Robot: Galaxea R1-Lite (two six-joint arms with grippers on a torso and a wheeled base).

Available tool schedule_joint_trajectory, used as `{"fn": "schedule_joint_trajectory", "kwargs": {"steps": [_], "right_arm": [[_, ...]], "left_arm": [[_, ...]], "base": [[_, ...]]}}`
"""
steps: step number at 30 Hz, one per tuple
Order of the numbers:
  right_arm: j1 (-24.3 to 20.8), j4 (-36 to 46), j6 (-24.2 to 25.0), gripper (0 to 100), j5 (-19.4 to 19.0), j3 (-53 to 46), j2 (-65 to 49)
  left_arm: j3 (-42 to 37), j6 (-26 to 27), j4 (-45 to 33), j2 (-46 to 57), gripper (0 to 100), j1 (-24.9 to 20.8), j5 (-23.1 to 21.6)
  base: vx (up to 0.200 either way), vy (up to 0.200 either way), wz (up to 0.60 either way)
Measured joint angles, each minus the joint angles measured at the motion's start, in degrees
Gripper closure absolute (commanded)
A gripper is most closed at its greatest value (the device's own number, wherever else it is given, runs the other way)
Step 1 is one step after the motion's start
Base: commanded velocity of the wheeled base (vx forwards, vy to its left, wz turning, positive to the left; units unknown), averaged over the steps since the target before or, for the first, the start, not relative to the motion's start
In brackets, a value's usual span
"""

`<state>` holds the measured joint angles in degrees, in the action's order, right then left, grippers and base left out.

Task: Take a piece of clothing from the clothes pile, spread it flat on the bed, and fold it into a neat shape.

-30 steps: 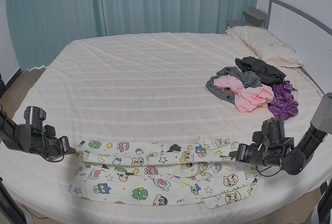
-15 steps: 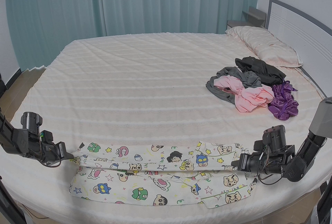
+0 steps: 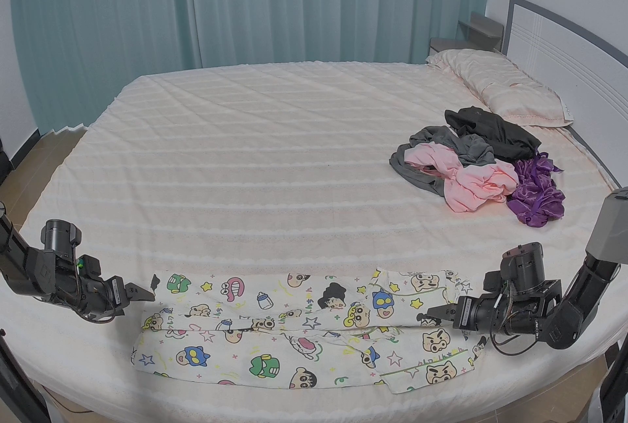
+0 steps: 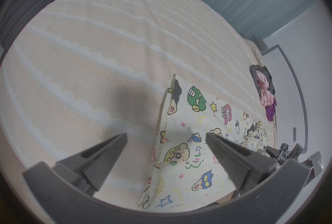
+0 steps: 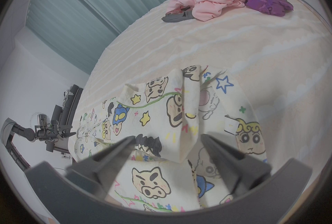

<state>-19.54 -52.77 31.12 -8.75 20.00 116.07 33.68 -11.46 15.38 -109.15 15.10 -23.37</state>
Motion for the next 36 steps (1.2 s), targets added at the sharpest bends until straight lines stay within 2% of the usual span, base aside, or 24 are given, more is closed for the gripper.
{"fn": "schedule_joint_trajectory", "kwargs": {"steps": [5, 9, 12, 17, 24, 25, 36], "right_arm": [[0.2, 0.0, 0.4, 0, 0.4, -1.2, -2.7], [0.8, 0.0, 0.7, 0, 0.8, -1.2, -4.0], [1.0, -0.1, 1.6, 0, 0.9, -0.7, -3.9], [1.0, -0.3, 7.1, 0, 1.0, 2.1, -1.5], [1.1, -0.5, 7.9, 0, 1.1, 6.0, 4.3], [1.1, -0.5, 7.9, 100, 1.1, 6.4, 5.1], [2.9, -4.3, 8.5, 100, 1.2, 7.9, 8.1]], "left_arm": [[-0.3, -0.4, 0.0, 0.9, 0, 2.6, -0.2], [-0.5, -3.3, -0.2, 1.7, 0, 4.3, -1.3], [-0.6, -7.0, -0.2, 2.2, 0, 4.7, -2.4], [-0.6, -11.2, -0.1, 2.9, 0, 4.9, -4.0], [-1.0, -14.8, -0.1, 3.5, 0, 4.9, -6.4], [-1.1, -14.9, -0.1, 3.5, 0, 4.8, -6.5], [-1.8, -15.3, 0.0, 3.8, 0, 4.4, -6.9]], "base": [[0.000, 0.000, 0.00], [0.000, 0.000, 0.00], [0.000, 0.000, 0.00], [0.000, 0.000, 0.00], [0.000, 0.000, 0.00], [0.000, 0.000, 0.00], [0.000, 0.000, 0.00]]}}
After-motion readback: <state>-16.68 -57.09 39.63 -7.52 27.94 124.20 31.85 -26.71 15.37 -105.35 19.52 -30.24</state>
